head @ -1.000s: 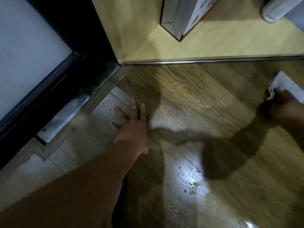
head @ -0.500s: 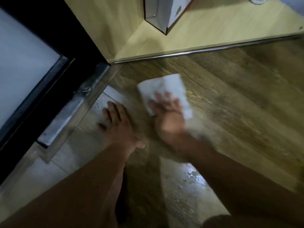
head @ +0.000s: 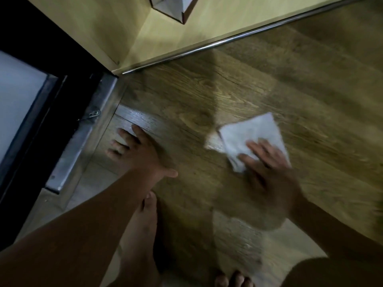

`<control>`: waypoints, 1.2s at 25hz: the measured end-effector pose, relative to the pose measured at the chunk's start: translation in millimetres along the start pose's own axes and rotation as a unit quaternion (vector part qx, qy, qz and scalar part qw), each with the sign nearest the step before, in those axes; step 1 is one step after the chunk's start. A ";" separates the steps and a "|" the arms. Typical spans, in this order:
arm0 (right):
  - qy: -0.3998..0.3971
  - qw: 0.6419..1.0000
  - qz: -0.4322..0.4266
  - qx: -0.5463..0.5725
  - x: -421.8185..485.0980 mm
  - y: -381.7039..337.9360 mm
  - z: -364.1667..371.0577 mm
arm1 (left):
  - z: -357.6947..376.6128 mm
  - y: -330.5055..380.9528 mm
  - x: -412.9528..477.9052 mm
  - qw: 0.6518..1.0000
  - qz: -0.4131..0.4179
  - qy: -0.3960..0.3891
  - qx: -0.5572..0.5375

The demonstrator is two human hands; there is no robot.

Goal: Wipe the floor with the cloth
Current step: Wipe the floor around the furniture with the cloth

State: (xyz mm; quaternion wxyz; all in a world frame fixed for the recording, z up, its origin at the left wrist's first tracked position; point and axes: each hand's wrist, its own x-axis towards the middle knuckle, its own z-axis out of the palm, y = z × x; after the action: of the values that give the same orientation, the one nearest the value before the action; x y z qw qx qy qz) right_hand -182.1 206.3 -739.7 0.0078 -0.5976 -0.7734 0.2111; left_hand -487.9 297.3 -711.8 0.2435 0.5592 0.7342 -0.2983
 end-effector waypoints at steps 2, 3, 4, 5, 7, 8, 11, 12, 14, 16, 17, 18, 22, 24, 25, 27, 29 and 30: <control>-0.006 0.996 0.083 -0.013 -62.1 34.8 -9.2 | -1.6 1.3 0.2 1.000 0.002 -0.003 0.004; -0.024 0.992 0.120 -0.012 -84.3 43.4 -13.8 | -2.2 2.5 0.3 1.000 0.005 -0.001 0.008; -0.031 0.988 0.154 -0.009 -97.4 46.2 -14.9 | -2.2 2.8 0.5 1.000 0.006 0.001 0.012; -0.027 0.981 0.191 -0.004 -98.5 43.3 -13.7 | -2.2 2.7 0.2 1.000 0.005 0.001 0.013; -0.004 0.969 0.247 0.016 -76.2 21.1 -9.0 | -3.5 0.9 -2.2 1.000 0.008 0.000 0.007; 0.005 0.971 0.237 0.016 -57.1 4.9 -6.3 | -4.9 0.4 -3.8 0.999 0.029 0.009 0.009; 0.063 0.994 0.089 0.001 23.5 -38.1 4.7 | -14.2 7.8 -2.4 0.970 0.207 0.094 0.085; 0.067 0.997 0.048 -0.003 52.5 -46.1 8.5 | -21.0 17.1 -3.2 0.952 0.263 0.112 0.113; 0.072 0.996 -0.009 -0.043 98.6 -41.1 7.7 | -34.8 49.6 -1.6 0.922 0.340 0.129 0.130; 0.093 0.994 -0.019 -0.057 110.1 -5.8 3.7 | -52.6 90.4 4.4 0.914 0.376 0.121 0.089; 0.110 0.993 0.012 -0.049 98.9 19.4 0.3 | -61.3 110.9 5.0 0.912 0.385 0.114 0.080; 0.124 0.989 0.067 -0.035 79.9 47.2 -4.5 | -67.6 127.2 4.4 0.911 0.389 0.101 0.090; 0.139 0.925 0.353 0.025 -29.2 166.7 -31.1 | -66.7 169.3 7.3 0.918 0.358 -0.033 0.166; 0.145 0.874 0.461 0.049 -67.3 198.0 -43.3 | -57.6 179.2 8.5 0.920 0.325 -0.068 0.206; 0.154 0.854 0.493 0.054 -73.1 203.4 -46.4 | -54.5 184.1 9.0 0.923 0.308 -0.077 0.219; 0.166 0.845 0.506 0.058 -59.2 192.6 -45.3 | -52.8 190.8 8.6 0.931 0.269 -0.088 0.231; 0.150 0.890 0.427 0.060 -18.3 161.9 -42.5 | -54.6 195.5 8.0 0.936 0.240 -0.094 0.241; 0.137 0.918 0.368 0.051 6.7 143.9 -40.7 | -54.1 199.0 7.5 0.935 0.235 -0.101 0.245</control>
State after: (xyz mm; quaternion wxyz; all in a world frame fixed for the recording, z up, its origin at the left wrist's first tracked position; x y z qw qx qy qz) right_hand -40.7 253.7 -752.5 0.0663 -0.8620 -0.4783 0.1541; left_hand -298.8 379.9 -712.0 0.2352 0.7249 0.4578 -0.4579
